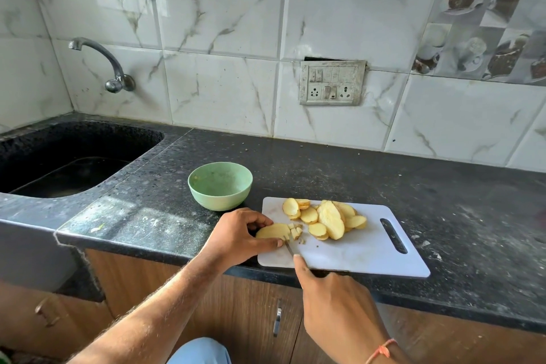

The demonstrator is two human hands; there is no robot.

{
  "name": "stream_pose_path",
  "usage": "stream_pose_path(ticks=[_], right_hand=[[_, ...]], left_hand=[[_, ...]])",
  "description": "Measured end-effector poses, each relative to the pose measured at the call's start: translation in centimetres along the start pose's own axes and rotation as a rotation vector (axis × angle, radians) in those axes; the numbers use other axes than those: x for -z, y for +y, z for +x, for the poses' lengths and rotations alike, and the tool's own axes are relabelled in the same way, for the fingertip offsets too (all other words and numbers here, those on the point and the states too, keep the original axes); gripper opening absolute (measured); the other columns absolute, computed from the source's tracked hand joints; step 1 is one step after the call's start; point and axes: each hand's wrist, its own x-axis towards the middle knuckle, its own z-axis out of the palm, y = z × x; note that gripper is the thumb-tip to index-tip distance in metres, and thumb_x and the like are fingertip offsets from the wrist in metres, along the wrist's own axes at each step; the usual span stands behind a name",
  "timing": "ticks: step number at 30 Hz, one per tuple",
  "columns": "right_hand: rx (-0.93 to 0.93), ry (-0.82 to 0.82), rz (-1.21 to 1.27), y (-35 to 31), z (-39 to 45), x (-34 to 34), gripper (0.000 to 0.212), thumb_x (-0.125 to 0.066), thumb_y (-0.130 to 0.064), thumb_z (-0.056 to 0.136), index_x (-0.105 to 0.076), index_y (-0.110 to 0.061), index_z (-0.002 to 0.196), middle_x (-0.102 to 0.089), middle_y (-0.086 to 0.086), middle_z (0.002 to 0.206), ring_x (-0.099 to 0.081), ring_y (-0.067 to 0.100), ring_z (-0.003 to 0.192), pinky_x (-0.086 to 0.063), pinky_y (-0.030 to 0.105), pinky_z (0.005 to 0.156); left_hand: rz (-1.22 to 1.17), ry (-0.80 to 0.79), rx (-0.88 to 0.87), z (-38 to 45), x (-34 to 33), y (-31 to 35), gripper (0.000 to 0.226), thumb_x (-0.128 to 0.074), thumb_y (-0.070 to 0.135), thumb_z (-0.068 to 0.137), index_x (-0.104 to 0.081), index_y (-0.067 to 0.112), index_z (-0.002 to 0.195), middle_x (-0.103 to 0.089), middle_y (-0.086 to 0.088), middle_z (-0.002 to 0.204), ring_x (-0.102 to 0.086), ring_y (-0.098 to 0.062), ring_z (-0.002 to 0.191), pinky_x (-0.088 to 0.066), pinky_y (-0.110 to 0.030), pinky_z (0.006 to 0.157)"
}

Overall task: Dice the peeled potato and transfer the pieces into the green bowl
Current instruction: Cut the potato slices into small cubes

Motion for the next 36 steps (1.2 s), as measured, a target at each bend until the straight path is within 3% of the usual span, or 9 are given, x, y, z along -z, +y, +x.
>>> stream_pose_path(ticks=[7, 14, 19, 22, 27, 34, 36], right_hand=[[-0.115, 0.016, -0.005, 0.7, 0.1, -0.8, 0.068, -0.033, -0.019, 0.104, -0.005, -0.031, 0.164, -0.053, -0.002, 0.074, -0.053, 0.02, 0.066, -0.044, 0.034, 0.06], [-0.113, 0.101, 0.022, 0.4, 0.8, -0.1, 0.065, -0.032, -0.023, 0.105, -0.008, -0.034, 0.165, -0.05, -0.003, 0.074, -0.048, 0.019, 0.065, -0.021, 0.026, 0.047], [-0.098, 0.078, 0.035, 0.2, 1.9, -0.5, 0.065, -0.035, -0.021, 0.104, -0.013, -0.032, 0.164, -0.054, 0.0, 0.078, -0.051, 0.021, 0.069, -0.039, 0.032, 0.058], [-0.121, 0.073, 0.027, 0.4, 2.3, -0.5, 0.065, -0.035, -0.019, 0.103, -0.018, -0.031, 0.164, -0.051, -0.001, 0.074, -0.052, 0.022, 0.067, -0.04, 0.033, 0.058], [-0.117, 0.123, 0.019, -0.2, 2.6, 0.0, 0.065, -0.037, -0.021, 0.104, -0.018, -0.033, 0.164, -0.05, -0.002, 0.074, -0.048, 0.02, 0.067, -0.028, 0.029, 0.049], [-0.097, 0.154, 0.021, -0.7, 3.8, 0.2, 0.061, -0.038, -0.022, 0.105, -0.023, -0.031, 0.163, -0.068, 0.002, 0.092, -0.05, 0.021, 0.073, -0.038, 0.033, 0.062], [-0.083, 0.135, 0.0, -1.0, 4.0, 0.2, 0.061, -0.038, -0.02, 0.104, -0.024, -0.029, 0.163, -0.07, 0.004, 0.096, -0.058, 0.023, 0.077, -0.041, 0.034, 0.063]], left_hand=[[-0.034, -0.055, 0.043, 0.4, 0.3, 0.1, 0.042, -0.098, 0.056, 0.061, -0.079, 0.039, 0.094, -0.074, 0.016, 0.095, -0.068, 0.001, 0.088, -0.054, -0.017, 0.074], [-0.043, -0.09, 0.038, 0.7, 0.6, -0.4, 0.045, -0.101, 0.049, 0.06, -0.077, 0.034, 0.096, -0.072, 0.014, 0.088, -0.064, 0.001, 0.081, -0.05, -0.013, 0.069], [-0.043, -0.07, 0.018, 0.5, 0.5, -0.5, 0.041, -0.1, 0.048, 0.062, -0.078, 0.032, 0.094, -0.073, 0.014, 0.087, -0.066, -0.001, 0.083, -0.05, -0.014, 0.069], [-0.047, -0.061, 0.011, 0.5, 0.4, -0.5, 0.041, -0.099, 0.051, 0.062, -0.078, 0.035, 0.094, -0.073, 0.014, 0.089, -0.067, 0.0, 0.084, -0.052, -0.015, 0.07], [-0.024, -0.028, 0.025, 0.6, -0.2, -0.6, 0.049, -0.093, 0.063, 0.06, -0.078, 0.038, 0.1, -0.072, 0.015, 0.095, -0.067, -0.002, 0.088, -0.055, -0.02, 0.074], [-0.017, -0.03, 0.02, 0.6, -0.2, -0.6, 0.054, -0.093, 0.067, 0.058, -0.078, 0.039, 0.102, -0.071, 0.016, 0.095, -0.066, 0.0, 0.087, -0.054, -0.018, 0.075], [-0.014, -0.032, 0.027, 0.7, -0.1, -0.6, 0.051, -0.096, 0.062, 0.059, -0.077, 0.04, 0.101, -0.07, 0.016, 0.095, -0.065, 0.001, 0.088, -0.052, -0.014, 0.073]])
